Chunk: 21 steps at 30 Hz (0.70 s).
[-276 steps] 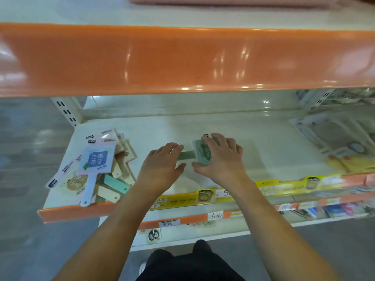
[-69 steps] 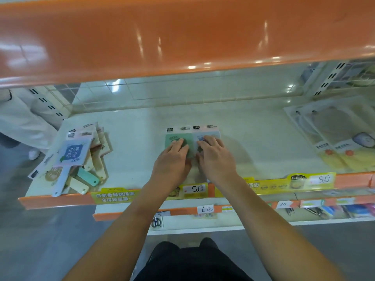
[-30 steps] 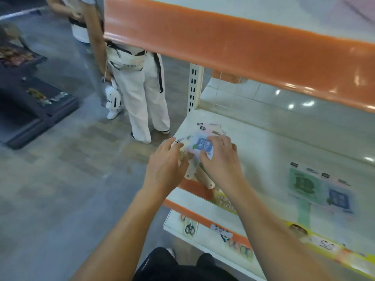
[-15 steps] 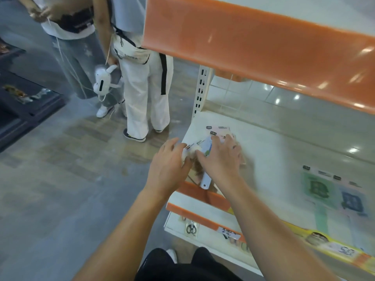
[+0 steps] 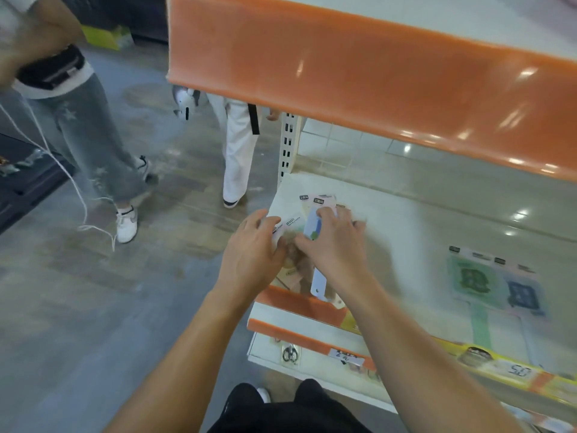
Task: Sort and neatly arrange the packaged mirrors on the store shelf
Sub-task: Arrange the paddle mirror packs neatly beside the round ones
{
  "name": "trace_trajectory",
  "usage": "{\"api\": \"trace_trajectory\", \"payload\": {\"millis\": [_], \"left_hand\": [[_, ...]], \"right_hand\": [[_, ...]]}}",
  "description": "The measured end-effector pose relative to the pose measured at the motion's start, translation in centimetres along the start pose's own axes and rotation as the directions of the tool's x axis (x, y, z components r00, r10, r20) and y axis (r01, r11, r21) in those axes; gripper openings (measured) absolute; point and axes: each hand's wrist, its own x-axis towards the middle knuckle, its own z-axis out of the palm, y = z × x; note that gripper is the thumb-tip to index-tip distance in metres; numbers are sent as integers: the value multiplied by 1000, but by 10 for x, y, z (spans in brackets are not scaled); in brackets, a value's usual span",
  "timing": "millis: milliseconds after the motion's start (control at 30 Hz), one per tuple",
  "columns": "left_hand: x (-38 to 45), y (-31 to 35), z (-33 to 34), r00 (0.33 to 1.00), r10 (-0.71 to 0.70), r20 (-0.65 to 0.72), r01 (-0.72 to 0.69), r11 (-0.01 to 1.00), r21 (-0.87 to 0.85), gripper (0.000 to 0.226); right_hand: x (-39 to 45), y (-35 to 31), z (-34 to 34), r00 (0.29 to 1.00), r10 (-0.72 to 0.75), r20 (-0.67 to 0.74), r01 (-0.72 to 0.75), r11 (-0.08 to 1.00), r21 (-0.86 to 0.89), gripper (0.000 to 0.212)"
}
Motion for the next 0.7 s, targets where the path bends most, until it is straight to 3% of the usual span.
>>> {"api": "trace_trajectory", "payload": {"millis": [233, 533, 700], "left_hand": [[7, 31, 13, 998, 25, 57, -25, 1000, 10, 45], [15, 91, 53, 976, 206, 71, -201, 978, -61, 41], [17, 120, 68, 970, 199, 140, -197, 980, -27, 41]], "right_hand": [[-1, 31, -22, 996, 22, -84, -26, 998, -54, 68], [-8, 94, -59, 987, 132, -92, -134, 991, -17, 64], [-17, 127, -69, 982, 176, -74, -179, 983, -31, 62]]}}
